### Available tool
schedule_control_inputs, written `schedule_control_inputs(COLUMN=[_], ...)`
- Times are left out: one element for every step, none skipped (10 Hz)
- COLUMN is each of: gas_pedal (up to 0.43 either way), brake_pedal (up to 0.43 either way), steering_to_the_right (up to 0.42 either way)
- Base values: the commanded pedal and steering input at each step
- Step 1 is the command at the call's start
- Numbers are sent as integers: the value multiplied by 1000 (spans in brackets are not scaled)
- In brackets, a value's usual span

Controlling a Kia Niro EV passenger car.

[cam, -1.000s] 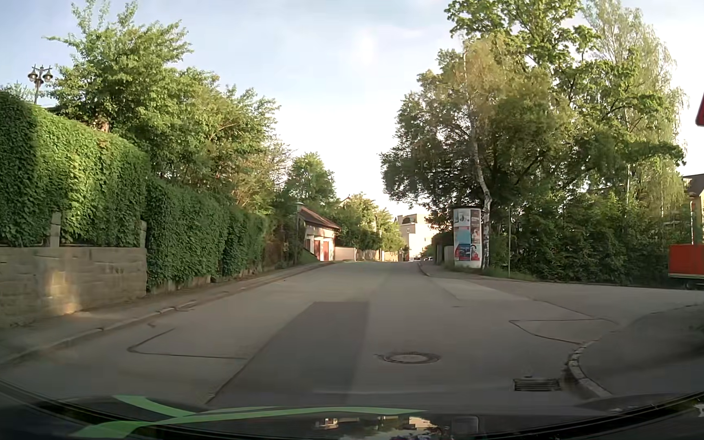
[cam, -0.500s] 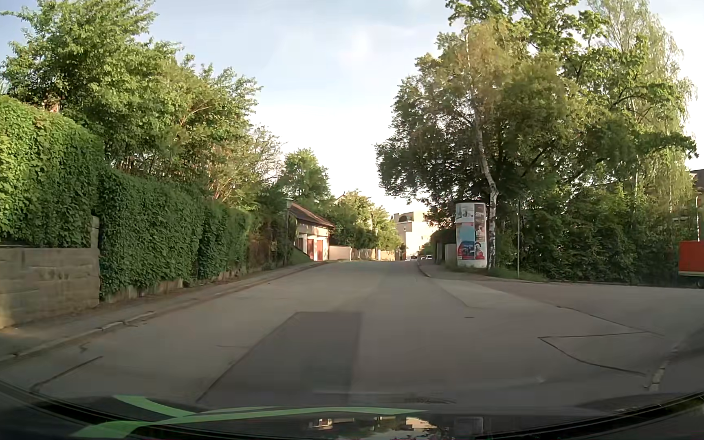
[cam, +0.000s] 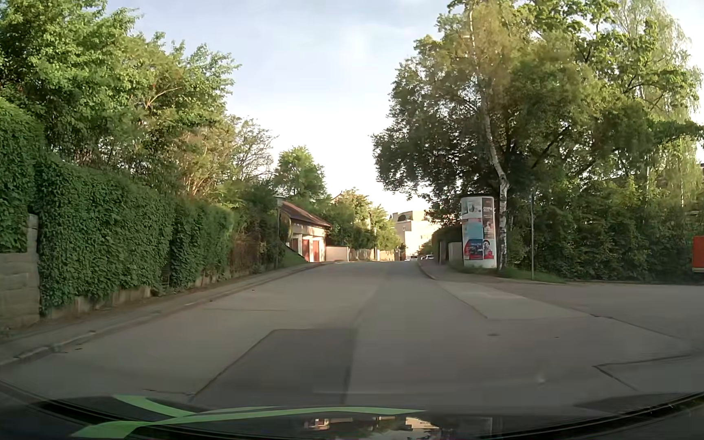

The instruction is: Follow the waypoints while adhering to traffic rules and regulations

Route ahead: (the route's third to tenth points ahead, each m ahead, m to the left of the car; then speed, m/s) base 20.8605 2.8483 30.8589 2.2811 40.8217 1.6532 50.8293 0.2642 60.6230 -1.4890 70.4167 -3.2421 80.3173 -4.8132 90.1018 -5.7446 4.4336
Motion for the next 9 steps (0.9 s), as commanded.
schedule_control_inputs(gas_pedal=[79, 79, 79, 79, 79, 79, 79, 130, 150], brake_pedal=[0, 0, 0, 0, 0, 0, 0, 0, 0], steering_to_the_right=[-4, -4, -4, -5, -5, -2, 5, 8, 8])
